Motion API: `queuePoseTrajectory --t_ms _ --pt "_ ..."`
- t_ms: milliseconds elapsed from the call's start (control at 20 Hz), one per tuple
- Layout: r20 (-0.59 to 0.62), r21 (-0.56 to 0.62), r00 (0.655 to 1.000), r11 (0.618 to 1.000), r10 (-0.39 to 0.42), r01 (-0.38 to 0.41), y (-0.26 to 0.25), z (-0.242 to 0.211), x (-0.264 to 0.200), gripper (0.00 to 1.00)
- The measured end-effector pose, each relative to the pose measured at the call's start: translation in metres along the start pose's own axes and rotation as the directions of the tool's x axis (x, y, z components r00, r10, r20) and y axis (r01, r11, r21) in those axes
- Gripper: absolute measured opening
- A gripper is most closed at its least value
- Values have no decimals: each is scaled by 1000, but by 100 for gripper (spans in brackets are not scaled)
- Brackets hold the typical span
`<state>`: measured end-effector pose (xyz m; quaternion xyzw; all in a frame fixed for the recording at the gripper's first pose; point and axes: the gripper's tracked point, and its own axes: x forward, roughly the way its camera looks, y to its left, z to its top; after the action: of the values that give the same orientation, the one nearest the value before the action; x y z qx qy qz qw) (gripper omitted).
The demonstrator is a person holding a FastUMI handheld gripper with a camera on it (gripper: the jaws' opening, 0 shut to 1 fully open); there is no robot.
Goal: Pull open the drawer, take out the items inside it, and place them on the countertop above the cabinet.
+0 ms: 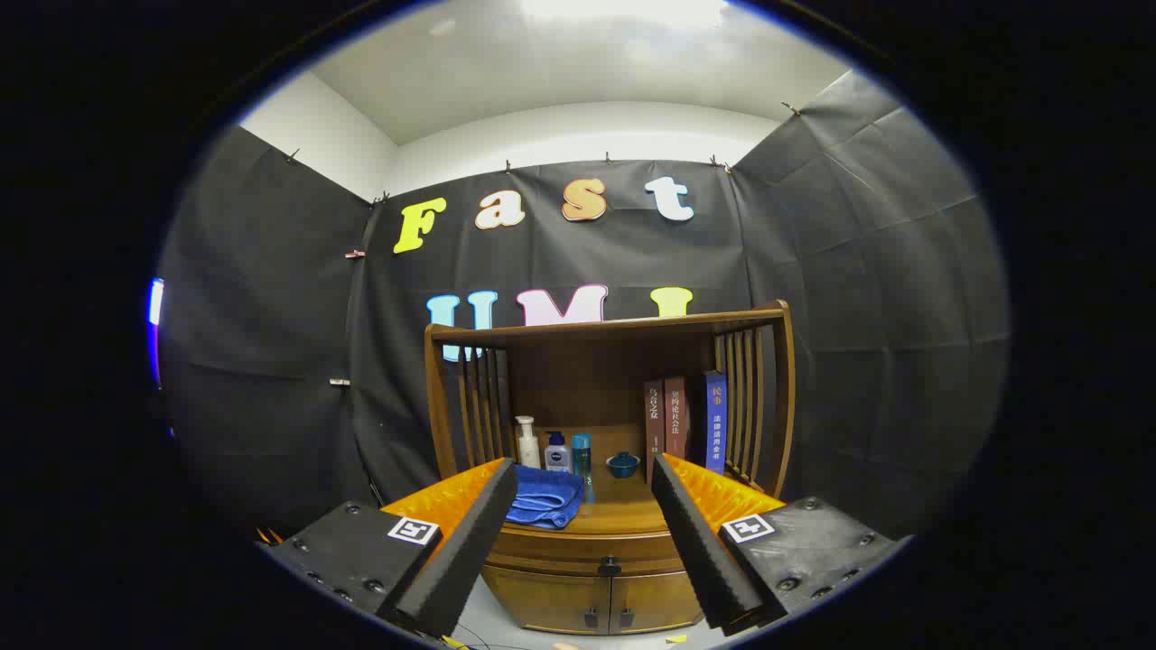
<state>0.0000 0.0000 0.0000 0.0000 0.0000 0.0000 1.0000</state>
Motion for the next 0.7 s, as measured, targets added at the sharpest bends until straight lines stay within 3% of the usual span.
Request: queuePoseTrajectory --t_ms 700 --pt "0 -31 1000 999 7 -7 6 7 -4 98"
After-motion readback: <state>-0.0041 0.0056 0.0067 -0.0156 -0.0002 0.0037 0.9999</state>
